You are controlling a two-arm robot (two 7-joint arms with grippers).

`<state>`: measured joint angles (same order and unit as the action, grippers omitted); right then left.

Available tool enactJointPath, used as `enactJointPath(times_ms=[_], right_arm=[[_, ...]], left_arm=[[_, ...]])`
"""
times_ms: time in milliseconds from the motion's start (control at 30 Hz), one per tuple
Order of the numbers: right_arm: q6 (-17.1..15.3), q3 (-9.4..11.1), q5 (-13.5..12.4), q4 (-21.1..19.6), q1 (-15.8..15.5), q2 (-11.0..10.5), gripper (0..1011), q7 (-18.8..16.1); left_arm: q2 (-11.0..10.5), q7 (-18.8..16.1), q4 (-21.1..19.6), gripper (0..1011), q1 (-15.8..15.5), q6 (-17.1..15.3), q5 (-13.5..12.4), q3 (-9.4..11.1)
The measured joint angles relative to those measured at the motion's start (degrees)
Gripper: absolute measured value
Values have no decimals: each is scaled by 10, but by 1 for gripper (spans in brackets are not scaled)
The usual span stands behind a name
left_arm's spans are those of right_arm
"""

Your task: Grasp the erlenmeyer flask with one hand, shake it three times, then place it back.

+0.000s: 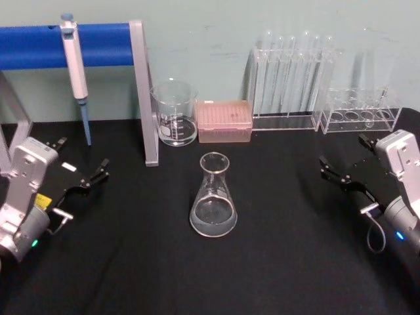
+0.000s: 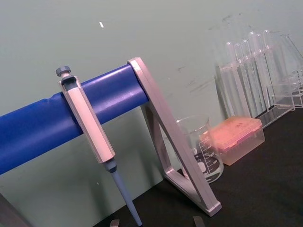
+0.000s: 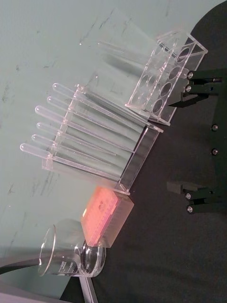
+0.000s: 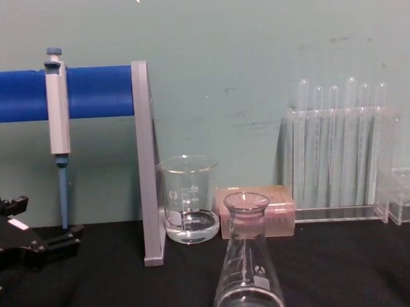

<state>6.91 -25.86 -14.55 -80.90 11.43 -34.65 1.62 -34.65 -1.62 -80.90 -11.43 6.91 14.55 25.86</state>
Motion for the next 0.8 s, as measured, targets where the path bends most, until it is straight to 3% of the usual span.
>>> enactJointPath(times_ms=[800], right_arm=[[0, 0, 0, 0, 0, 0, 1000, 0]], left_arm=[[0, 0, 0, 1001, 0, 0, 0, 0]])
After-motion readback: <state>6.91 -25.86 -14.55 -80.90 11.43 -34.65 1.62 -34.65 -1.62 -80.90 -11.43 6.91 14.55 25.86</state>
